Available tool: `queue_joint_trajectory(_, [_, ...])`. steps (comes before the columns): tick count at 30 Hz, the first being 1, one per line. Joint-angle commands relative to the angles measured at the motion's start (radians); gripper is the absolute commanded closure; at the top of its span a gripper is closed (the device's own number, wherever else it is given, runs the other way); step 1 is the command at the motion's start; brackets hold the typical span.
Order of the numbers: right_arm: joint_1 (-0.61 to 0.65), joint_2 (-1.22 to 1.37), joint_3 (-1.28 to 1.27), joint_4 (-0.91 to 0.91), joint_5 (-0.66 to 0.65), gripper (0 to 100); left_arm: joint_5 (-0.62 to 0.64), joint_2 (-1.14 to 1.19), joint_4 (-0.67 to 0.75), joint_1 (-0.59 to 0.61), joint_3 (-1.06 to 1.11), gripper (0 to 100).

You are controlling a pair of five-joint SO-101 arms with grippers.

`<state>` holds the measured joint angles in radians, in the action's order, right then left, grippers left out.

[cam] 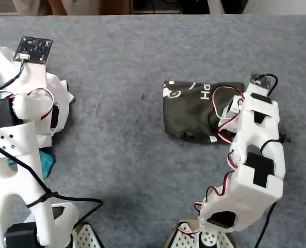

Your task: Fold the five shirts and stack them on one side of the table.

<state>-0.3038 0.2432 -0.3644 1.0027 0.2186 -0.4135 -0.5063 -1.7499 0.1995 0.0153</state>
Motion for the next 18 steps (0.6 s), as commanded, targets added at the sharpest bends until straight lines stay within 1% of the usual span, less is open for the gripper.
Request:
queue_joint_trajectory(1, [-0.004,-0.013,0.088,-0.017,-0.043,99.7,-0.008,-0.025,-0.006,0.012,-0.006,98])
queue_joint_trajectory(5, [-0.051,-0.012,0.219,-0.017,-0.089,99.6,-0.008,-0.025,-0.006,0.012,-0.006,98])
queue_joint_trajectory(10, [-0.131,-0.002,0.45,-0.026,-0.172,99.6,-0.005,-0.025,-0.006,0.012,-0.006,98])
queue_joint_trajectory(12, [-0.162,0.013,0.522,-0.057,-0.189,99.6,-0.005,-0.025,-0.006,0.012,-0.008,98])
queue_joint_trajectory(15, [-0.2,0.081,0.593,-0.121,-0.215,99.6,-0.005,-0.025,-0.006,0.012,-0.008,98])
queue_joint_trajectory(18, [-0.223,0.183,0.636,-0.129,-0.259,99.6,-0.003,-0.025,-0.006,0.012,-0.008,98])
